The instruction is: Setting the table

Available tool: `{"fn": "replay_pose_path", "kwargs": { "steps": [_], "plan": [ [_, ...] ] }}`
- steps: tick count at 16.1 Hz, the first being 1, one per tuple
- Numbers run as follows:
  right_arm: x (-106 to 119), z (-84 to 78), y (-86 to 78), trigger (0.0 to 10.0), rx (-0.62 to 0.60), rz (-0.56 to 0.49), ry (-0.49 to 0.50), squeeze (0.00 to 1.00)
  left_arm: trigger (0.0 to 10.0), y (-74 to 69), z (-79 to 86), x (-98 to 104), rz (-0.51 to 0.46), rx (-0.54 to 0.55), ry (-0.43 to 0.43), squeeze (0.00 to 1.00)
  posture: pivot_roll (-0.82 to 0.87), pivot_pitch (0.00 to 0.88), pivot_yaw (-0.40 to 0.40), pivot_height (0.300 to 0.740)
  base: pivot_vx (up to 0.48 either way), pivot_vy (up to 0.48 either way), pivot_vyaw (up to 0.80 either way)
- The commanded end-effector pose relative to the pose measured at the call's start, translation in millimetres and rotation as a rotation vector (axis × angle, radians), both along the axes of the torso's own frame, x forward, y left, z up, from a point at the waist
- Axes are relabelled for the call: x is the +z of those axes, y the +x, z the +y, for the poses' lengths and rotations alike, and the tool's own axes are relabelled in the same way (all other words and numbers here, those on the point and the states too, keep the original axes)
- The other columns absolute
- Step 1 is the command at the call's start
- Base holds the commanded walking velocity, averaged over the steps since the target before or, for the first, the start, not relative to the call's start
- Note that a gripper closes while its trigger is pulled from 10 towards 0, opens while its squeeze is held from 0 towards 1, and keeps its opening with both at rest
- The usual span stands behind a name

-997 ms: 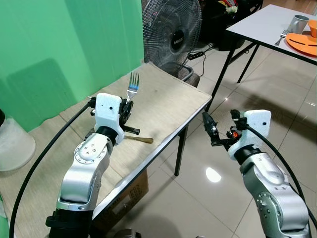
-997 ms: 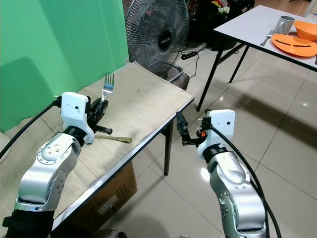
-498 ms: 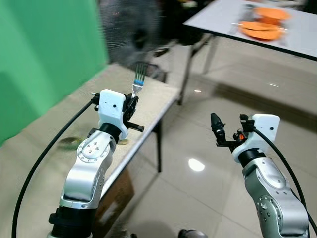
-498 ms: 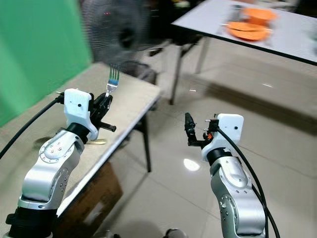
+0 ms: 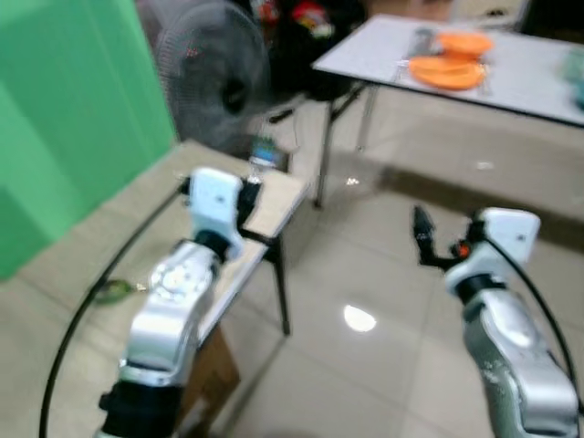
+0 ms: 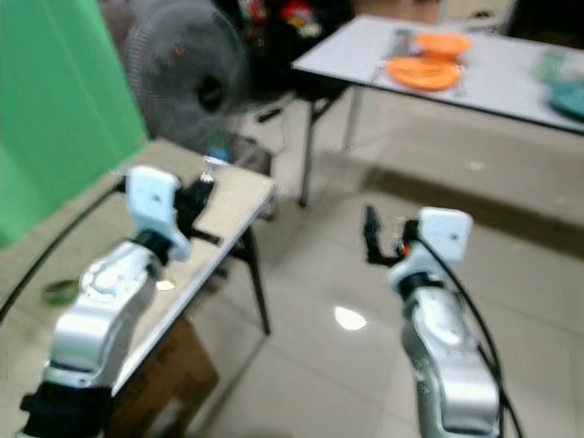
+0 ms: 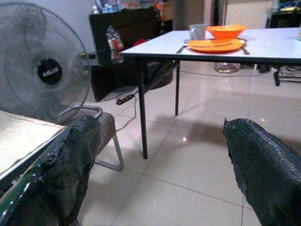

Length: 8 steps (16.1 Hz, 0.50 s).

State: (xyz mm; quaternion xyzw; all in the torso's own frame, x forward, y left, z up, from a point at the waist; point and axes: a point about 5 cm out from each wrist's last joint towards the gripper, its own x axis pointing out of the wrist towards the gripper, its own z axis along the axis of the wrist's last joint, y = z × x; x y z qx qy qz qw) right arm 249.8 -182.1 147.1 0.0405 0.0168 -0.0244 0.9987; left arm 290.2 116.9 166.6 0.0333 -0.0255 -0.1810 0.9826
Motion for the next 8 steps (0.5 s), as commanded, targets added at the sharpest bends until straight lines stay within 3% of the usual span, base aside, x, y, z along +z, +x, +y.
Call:
{"fn": "replay_pose_path", "kwargs": {
  "steps": [1, 2, 8],
  "plan": [
    [3.5, 8.0, 1.3, 10.0, 0.023, -0.021, -0.001, 0.00, 10.0, 1.2, 8.3, 0.6, -0.001, 0.026, 0.008, 0.00, 0.00, 0.000, 0.036, 0.740, 0.319, 0.000, 0.00],
    [5.3, 8.6, 1.5, 10.0, 0.024, -0.034, 0.013, 0.00, 10.0, 1.6, 8.4, 1.2, -0.006, 0.025, 0.004, 0.00, 0.00, 0.000, 0.035, 0.740, 0.326, 0.000, 0.00],
    [10.9, 13.7, 1.1, 10.0, 0.067, -0.052, 0.021, 0.00, 10.0, 1.8, 5.4, 2.0, -0.018, 0.015, 0.006, 0.00, -0.02, 0.000, 0.025, 0.740, 0.324, 0.000, -0.79]
  ]
}}
